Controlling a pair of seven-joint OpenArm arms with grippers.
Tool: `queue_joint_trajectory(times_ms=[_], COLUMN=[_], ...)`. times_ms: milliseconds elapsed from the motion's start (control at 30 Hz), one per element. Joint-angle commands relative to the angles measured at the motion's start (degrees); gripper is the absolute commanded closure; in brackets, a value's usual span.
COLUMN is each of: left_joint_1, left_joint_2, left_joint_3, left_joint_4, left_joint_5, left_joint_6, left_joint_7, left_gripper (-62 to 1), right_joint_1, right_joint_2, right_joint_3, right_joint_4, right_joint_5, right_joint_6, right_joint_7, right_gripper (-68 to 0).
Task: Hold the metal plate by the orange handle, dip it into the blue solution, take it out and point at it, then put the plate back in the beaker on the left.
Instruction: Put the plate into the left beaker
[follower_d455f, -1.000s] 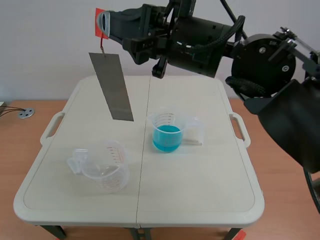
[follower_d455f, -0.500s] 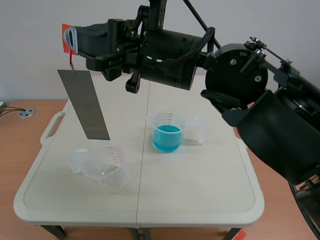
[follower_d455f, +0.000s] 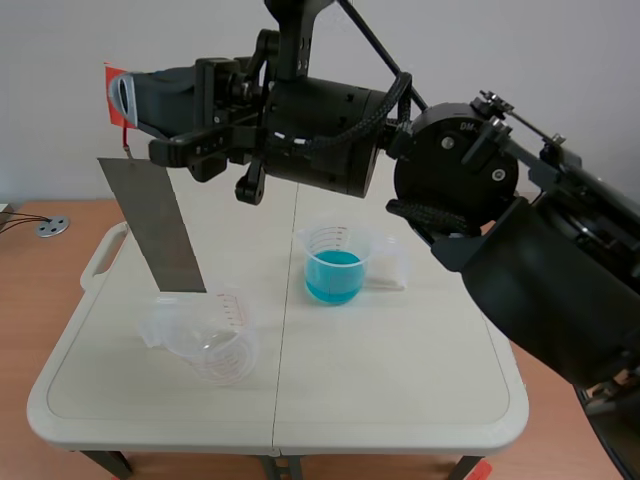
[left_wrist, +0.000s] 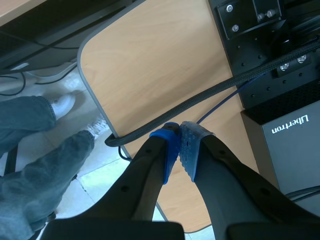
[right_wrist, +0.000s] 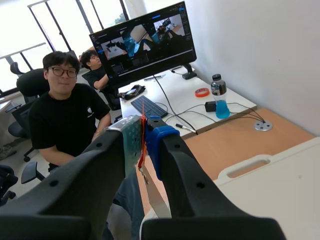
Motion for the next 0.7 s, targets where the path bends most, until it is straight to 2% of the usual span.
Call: queue_joint_trajectory(times_ms=[0, 667], left_joint_1=[0.5, 0.5], left_joint_2=[-0.3, -0.3], left_joint_3=[-0.3, -0.3], left_joint_4=[0.2, 0.2], left_joint_5=[-0.2, -0.4], left_joint_6=[-0.2, -0.2], left_joint_7=[-0.3, -2.0], left_gripper=[-1.8, -1.8], right_joint_1=[-0.4, -4.3], right_joint_2=[-0.3, -0.3], right_joint_3=[-0.1, -0.1], right_joint_4=[1.3, 1.3], right_joint_5=[0.4, -4.0], right_joint_6=[-0.2, -0.2], right_joint_7=[1.2, 1.4], right_gripper=[-1.5, -1.5])
